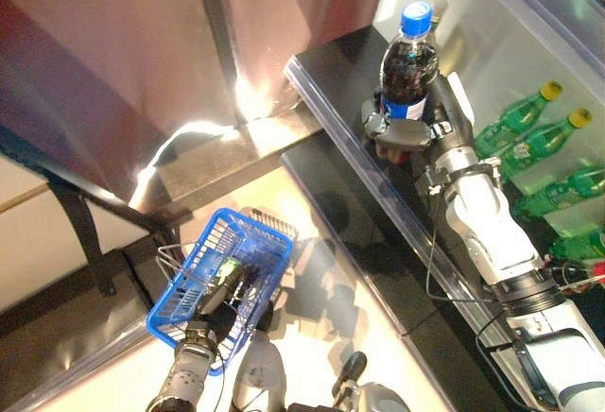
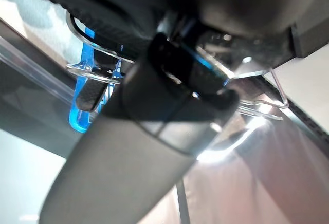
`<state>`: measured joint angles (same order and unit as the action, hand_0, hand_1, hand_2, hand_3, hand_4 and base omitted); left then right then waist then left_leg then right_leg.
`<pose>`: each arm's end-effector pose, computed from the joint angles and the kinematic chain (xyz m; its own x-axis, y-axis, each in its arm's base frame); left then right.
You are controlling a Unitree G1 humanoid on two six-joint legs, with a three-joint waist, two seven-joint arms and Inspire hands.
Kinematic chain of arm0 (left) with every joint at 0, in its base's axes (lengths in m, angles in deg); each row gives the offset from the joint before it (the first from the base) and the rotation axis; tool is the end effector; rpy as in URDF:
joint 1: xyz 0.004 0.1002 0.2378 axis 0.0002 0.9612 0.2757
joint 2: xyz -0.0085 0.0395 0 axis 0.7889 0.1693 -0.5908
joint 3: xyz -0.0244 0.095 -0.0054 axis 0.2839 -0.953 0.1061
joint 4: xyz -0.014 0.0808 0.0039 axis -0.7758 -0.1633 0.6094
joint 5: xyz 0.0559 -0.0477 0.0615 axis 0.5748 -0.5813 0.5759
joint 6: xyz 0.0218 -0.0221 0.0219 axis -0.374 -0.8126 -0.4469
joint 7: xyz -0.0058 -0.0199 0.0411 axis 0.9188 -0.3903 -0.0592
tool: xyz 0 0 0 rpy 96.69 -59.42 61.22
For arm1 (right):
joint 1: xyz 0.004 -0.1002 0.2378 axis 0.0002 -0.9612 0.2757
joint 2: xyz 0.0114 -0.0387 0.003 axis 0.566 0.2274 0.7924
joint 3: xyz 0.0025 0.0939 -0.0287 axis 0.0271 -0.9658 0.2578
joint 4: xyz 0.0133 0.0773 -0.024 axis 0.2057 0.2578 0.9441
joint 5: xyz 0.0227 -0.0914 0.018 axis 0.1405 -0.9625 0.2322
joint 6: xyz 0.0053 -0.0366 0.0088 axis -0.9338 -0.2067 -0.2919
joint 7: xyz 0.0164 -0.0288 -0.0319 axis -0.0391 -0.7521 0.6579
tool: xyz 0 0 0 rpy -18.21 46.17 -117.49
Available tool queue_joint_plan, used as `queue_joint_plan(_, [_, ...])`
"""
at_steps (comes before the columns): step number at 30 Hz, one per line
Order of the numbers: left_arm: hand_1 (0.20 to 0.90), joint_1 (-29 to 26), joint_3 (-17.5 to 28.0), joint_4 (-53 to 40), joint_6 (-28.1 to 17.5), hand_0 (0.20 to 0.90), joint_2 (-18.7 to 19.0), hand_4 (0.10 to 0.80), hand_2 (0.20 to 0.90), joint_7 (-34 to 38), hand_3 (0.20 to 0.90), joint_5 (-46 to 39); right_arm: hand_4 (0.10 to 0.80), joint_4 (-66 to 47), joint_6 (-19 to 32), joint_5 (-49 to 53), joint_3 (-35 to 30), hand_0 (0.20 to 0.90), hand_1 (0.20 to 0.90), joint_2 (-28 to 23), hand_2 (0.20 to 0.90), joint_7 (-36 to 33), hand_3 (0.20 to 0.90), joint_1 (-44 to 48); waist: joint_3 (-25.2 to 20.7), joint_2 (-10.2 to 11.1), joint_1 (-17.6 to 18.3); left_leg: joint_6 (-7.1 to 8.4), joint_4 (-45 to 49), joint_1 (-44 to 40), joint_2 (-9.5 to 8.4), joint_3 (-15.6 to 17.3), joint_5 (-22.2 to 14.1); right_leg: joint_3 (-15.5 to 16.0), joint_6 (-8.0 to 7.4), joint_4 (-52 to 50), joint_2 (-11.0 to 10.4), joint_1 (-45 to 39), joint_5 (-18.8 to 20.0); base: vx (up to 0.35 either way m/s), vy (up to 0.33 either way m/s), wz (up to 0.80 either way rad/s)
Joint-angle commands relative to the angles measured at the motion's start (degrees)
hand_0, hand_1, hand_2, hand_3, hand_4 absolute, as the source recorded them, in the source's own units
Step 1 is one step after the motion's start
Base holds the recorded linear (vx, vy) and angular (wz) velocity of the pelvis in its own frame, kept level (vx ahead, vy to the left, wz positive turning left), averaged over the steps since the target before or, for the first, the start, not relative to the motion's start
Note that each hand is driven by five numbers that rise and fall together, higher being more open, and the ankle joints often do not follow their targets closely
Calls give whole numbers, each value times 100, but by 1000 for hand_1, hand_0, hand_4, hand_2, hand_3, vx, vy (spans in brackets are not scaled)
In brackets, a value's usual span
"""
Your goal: Pick up the drink and place into the basket.
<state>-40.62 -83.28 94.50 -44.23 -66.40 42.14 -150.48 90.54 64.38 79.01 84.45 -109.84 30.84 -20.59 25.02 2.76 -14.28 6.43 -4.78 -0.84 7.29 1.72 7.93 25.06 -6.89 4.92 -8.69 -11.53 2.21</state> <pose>0.1573 0.2226 -0.0569 0.8887 0.0530 -0.4555 -0.4250 0.4679 -0.7749 0.2855 -0.1769 0.1771 0.8931 0.2072 0.3994 -0.0856 0.9497 -0.3012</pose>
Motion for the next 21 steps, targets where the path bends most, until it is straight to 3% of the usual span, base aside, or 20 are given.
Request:
queue_joint_plan(1, [300, 61, -658, -1420, -546, 300, 354, 100, 300, -1440, 200, -357, 100, -655, 872, 147, 227, 300, 300, 58, 300, -28, 200, 141, -1985, 186, 4, 153, -22, 134, 117, 124, -135, 200, -30, 8, -15, -226, -232, 4, -18, 22])
queue_joint_plan(21, [300, -146, -1337, -4101, -315, 300, 805, 100, 300, -1260, 200, -593, 100, -816, 1035, 315, 719, 300, 300, 310, 300, 104, 200, -35, -1985, 241, -364, 147, -22, 227, 53, -104, -88, 479, -92, -15, -38, -442, -297, 24, -24, 10])
